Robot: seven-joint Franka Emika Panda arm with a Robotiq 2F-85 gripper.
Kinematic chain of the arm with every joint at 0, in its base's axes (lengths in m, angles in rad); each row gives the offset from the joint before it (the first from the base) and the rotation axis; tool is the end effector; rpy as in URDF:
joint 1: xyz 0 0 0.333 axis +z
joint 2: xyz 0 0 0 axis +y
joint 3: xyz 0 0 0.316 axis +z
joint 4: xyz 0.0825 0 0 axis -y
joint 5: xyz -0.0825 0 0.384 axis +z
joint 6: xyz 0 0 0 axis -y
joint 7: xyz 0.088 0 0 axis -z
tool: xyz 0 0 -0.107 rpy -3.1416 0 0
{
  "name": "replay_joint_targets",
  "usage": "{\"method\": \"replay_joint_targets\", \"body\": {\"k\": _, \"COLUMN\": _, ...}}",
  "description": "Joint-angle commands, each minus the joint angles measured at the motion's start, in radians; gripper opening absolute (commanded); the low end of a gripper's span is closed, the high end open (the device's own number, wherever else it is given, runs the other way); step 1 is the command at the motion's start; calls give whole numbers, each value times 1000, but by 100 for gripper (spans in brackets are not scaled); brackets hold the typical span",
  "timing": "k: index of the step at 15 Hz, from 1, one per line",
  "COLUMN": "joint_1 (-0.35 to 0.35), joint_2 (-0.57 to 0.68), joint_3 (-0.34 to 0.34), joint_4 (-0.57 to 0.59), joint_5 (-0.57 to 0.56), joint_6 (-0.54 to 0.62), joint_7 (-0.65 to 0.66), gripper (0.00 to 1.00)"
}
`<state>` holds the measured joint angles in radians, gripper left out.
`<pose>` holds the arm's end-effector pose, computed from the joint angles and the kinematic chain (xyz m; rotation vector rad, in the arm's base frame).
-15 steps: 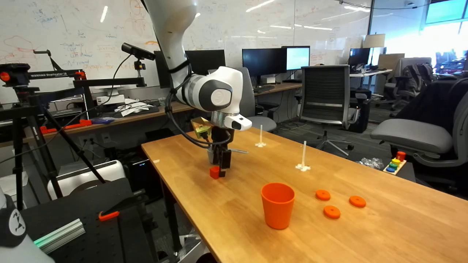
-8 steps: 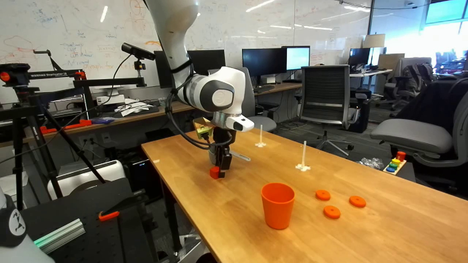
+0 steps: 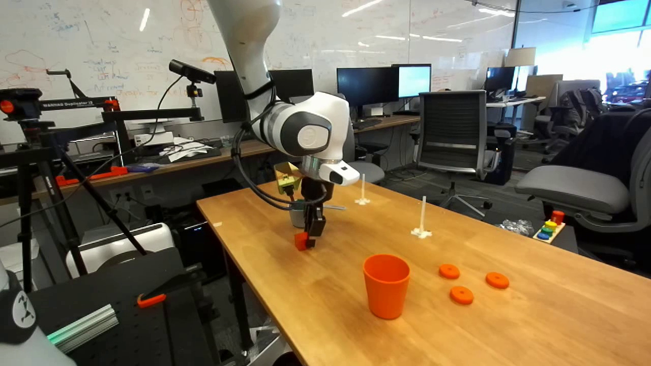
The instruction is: Put the yellow, green and the orange blocks inside the grey measuring cup
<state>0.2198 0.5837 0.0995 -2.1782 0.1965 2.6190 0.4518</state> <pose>0.5073 0.1668 0.1078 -3.0117 0.4900 0.2853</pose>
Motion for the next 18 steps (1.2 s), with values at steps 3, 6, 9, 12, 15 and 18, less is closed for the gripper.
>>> {"method": "replay_joint_targets", "body": {"k": 3, "joint_1": -26, "joint_2": -45, "joint_3": 31, "joint_4": -3, "joint_5": 63, "joint_6": -8, "joint_7": -43, "gripper": 14}}
{"method": "replay_joint_targets", "body": {"k": 6, "joint_1": -43, "joint_2": -82, "joint_3": 56, "joint_4": 9, "joint_5": 105, "joint_6": -8, "joint_7": -66, "gripper": 14}}
{"method": "replay_joint_targets", "body": {"k": 9, "joint_1": -55, "joint_2": -122, "joint_3": 84, "joint_4": 43, "joint_5": 148, "joint_6": -10, "joint_7": -92, "gripper": 14}}
{"method": "replay_joint_targets", "body": {"k": 12, "joint_1": -56, "joint_2": -133, "joint_3": 101, "joint_4": 88, "joint_5": 173, "joint_6": -1, "joint_7": -119, "gripper": 14}}
{"method": "replay_joint_targets", "body": {"k": 15, "joint_1": -60, "joint_2": -99, "joint_3": 114, "joint_4": 156, "joint_5": 205, "joint_6": -10, "joint_7": -133, "gripper": 14}}
{"method": "replay_joint_targets", "body": {"k": 18, "joint_1": -58, "joint_2": -66, "joint_3": 123, "joint_4": 200, "joint_5": 231, "joint_6": -22, "joint_7": -137, "gripper": 14}}
